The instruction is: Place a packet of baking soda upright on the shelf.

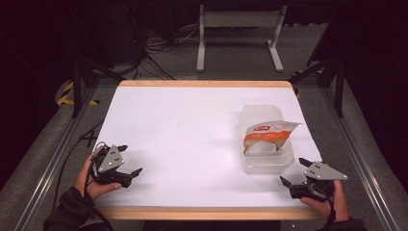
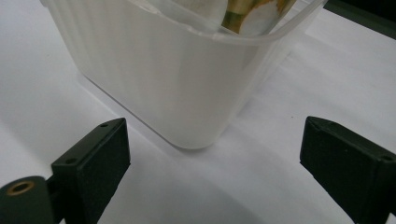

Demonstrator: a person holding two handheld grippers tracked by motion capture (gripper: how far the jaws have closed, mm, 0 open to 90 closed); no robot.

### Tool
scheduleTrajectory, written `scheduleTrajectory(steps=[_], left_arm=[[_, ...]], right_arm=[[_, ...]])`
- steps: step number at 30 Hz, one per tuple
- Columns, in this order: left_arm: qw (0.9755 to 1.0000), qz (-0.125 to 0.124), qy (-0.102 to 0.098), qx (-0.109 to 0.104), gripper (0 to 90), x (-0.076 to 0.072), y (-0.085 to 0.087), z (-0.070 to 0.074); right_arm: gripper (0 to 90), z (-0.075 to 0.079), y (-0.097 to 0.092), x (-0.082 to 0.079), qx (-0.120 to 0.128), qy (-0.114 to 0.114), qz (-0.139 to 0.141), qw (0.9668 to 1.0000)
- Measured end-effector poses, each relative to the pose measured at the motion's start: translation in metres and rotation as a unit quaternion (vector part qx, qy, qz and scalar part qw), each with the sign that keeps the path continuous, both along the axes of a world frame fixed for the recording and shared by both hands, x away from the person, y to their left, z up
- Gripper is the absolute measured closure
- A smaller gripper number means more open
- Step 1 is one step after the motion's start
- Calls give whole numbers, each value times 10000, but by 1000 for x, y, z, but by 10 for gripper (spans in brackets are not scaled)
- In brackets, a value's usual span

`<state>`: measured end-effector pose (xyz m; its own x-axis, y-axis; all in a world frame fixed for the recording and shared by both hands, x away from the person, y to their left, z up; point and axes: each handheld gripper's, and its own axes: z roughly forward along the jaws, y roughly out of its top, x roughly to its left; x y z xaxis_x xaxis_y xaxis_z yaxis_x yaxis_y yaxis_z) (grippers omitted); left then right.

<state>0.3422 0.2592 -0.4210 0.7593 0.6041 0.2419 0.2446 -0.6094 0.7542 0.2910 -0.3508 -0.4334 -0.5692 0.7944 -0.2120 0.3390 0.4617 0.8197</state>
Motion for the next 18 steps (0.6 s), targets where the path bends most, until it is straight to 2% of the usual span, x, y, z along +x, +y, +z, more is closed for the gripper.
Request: scheduleTrajectory(steps=[4,6,7,8,9,10,12,18], left_arm=[[9993,198,-86,-321,107,-4,13,-8],[9981,304,-28,-527,106,-6,21,-11],[9981,304,-28,-527,107,-6,21,-11],[9958,421,-1,-818,106,-8,28,-14],[9958,421,-1,-818,106,-8,28,-14],[9937,477,15,-1010,106,-10,34,-15],[9907,561,-22,-1241,105,-12,40,-17],[9816,859,-55,-1706,102,-20,55,-21]], right_arm=[[90,-1,-3,1,-4,24,-38,10000],[90,-2,-4,1,3,25,-60,10000],[90,-2,-4,1,3,25,-60,10000],[90,-1,-5,2,29,-2,-83,10000],[90,-1,-5,2,29,-2,-83,10000],[90,-1,-5,2,32,-5,-95,9999],[90,0,-6,3,59,-40,-98,9999],[87,2,-6,3,69,-107,-89,9999]])
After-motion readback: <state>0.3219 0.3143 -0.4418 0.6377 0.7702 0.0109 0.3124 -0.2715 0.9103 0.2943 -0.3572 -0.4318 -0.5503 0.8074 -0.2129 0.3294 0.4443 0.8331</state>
